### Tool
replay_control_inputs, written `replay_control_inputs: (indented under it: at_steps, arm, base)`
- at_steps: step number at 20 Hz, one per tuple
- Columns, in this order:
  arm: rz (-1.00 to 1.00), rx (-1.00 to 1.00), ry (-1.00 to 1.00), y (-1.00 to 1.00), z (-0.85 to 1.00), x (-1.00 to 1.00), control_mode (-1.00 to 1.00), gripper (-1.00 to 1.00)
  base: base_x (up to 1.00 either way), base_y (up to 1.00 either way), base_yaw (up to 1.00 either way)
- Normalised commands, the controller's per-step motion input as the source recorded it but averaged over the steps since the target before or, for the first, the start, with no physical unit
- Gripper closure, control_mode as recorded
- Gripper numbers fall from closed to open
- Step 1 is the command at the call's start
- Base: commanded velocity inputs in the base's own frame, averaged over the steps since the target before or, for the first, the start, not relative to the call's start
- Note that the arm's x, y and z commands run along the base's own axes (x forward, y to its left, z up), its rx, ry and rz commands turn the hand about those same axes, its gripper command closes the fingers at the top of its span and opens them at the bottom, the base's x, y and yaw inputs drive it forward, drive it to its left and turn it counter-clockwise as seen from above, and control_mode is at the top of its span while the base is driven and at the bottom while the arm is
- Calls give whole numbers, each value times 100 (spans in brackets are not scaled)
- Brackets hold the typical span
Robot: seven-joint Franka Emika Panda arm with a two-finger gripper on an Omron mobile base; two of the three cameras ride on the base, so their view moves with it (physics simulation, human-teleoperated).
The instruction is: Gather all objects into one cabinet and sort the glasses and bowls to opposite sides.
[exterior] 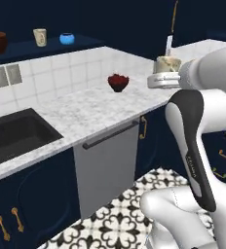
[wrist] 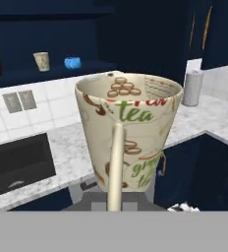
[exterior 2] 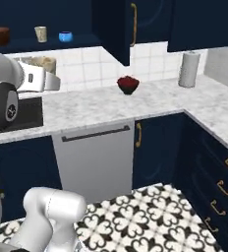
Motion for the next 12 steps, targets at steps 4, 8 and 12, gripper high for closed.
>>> replay_control_inputs:
  at_steps: [4, 8, 12]
  arm:
    - [0, 0, 0, 0, 0, 0, 100, 100]
    - [0, 0, 0, 0, 0, 0, 100, 100]
    - [0, 0, 0, 0, 0, 0, 100, 100]
  base:
    - [85, -13, 68]
    - [100, -46, 47]
    - [63, -65, 38]
